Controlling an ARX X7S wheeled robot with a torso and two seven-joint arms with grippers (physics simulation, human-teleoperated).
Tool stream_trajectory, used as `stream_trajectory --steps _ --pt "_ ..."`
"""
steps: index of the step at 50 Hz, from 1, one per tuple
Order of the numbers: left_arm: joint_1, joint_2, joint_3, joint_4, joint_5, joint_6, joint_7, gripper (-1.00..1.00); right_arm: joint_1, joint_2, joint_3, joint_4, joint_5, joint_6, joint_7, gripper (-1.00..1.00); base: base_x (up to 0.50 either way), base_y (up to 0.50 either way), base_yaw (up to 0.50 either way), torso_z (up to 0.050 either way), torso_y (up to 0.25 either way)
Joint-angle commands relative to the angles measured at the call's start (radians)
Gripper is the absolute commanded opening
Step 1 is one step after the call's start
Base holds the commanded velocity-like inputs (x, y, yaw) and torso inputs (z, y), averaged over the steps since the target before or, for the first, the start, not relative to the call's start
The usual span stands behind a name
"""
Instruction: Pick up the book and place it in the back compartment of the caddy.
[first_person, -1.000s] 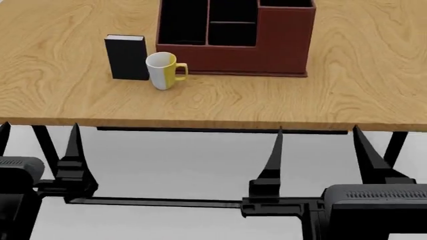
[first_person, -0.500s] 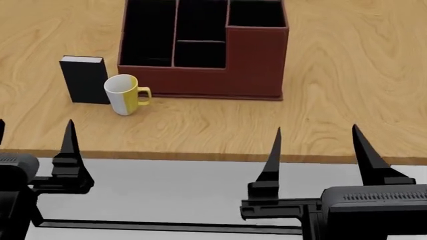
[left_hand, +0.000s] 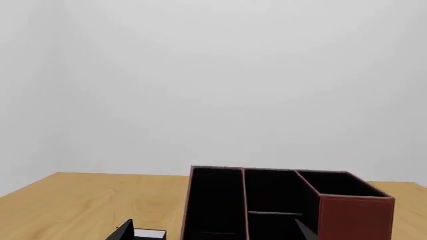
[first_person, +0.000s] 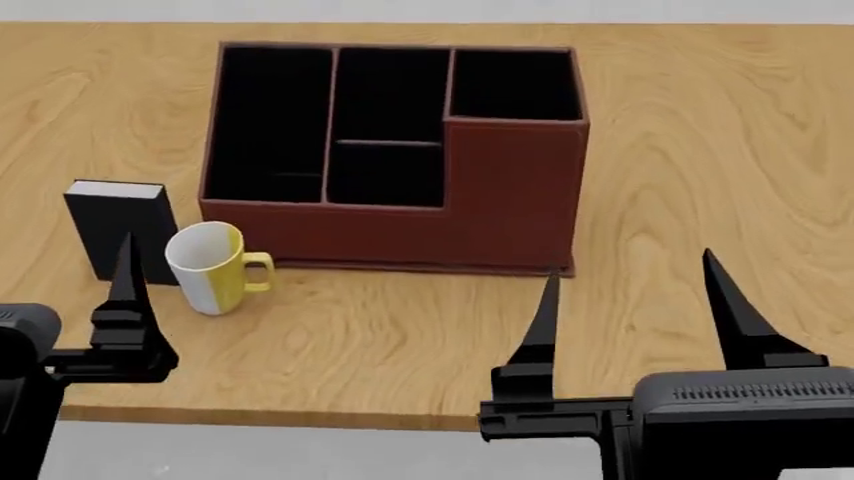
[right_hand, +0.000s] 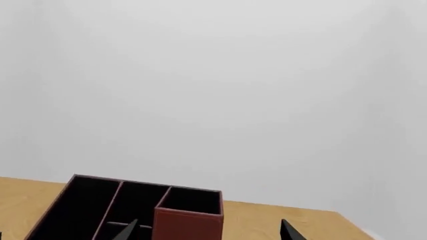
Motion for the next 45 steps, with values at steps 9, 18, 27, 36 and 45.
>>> stream_trajectory --steps 9,18,27,36,45 --pt "-0.002 -0.009 -0.001 0.007 -0.018 0.0 -0.007 1.0 -0.001 0.007 -0.004 0.0 0.007 -0.009 0.005 1.0 0.5 0.0 0.0 0.0 0.001" --pt "-0.001 -0.012 -0.002 0.008 -0.026 0.001 -0.011 1.0 0.0 0.012 -0.008 -0.005 0.009 -0.005 0.009 1.0 0.5 0.0 0.0 0.0 0.001" --pt "0.0 -0.016 -0.004 0.016 -0.039 -0.003 -0.013 1.0 0.003 0.017 -0.02 -0.008 0.0 0.003 0.016 1.0 0.5 0.0 0.0 0.0 0.002" --pt "0.001 -0.021 -0.001 0.018 -0.041 -0.001 -0.017 1.0 0.002 0.014 -0.016 -0.004 0.007 -0.005 0.022 1.0 0.5 0.0 0.0 0.0 0.001" --pt "0.001 -0.025 0.005 0.02 -0.042 -0.002 -0.021 1.0 0.025 0.018 -0.029 -0.01 0.015 0.077 0.036 1.0 0.27 0.0 0.0 0.0 0.001"
